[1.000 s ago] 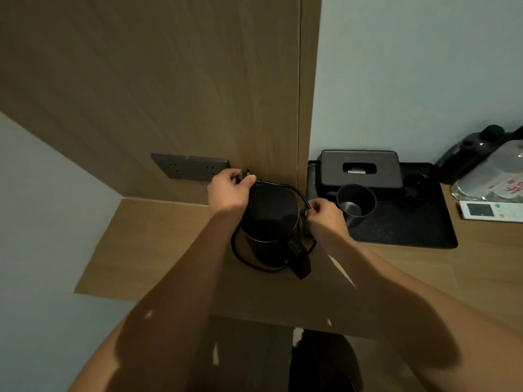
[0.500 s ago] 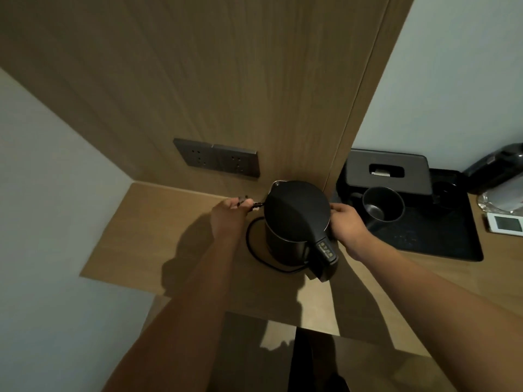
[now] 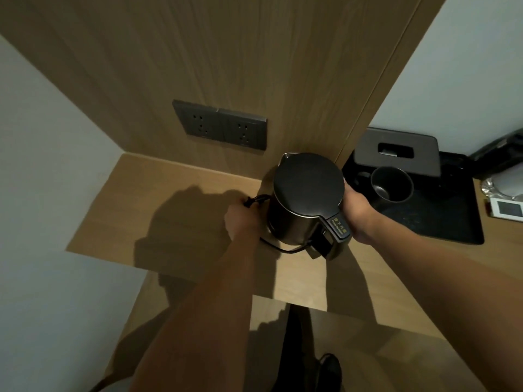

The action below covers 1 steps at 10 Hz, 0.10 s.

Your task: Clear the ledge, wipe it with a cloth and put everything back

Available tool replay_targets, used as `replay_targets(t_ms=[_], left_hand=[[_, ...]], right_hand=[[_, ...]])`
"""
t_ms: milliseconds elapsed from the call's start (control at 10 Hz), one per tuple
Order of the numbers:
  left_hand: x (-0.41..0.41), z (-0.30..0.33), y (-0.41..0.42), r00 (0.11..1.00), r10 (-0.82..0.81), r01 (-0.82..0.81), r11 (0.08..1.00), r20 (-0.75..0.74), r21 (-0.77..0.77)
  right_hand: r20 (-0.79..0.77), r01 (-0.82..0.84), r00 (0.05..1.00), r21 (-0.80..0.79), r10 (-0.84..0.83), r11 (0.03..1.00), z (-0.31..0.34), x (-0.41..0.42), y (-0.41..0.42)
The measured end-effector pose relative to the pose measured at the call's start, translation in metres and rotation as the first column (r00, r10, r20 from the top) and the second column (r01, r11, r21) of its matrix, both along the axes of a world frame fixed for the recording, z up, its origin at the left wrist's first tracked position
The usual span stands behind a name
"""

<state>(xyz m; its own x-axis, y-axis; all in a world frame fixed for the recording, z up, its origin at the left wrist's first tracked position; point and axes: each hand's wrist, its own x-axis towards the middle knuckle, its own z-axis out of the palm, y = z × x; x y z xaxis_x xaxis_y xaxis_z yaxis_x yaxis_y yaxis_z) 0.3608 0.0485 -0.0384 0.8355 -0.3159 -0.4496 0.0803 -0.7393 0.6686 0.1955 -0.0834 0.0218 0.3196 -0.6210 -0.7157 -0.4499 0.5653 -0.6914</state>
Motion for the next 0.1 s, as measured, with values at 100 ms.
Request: replay_targets(t_ms=[100], left_hand=[[-0.0031,0.0061,0.0041,0.999,0.031,-0.030,0.999,0.036,-0.033]], right_hand=[[0.010,0.043,0.999,-0.007,-0.043,0.999,-0.0050,-0.0067,0.0031]])
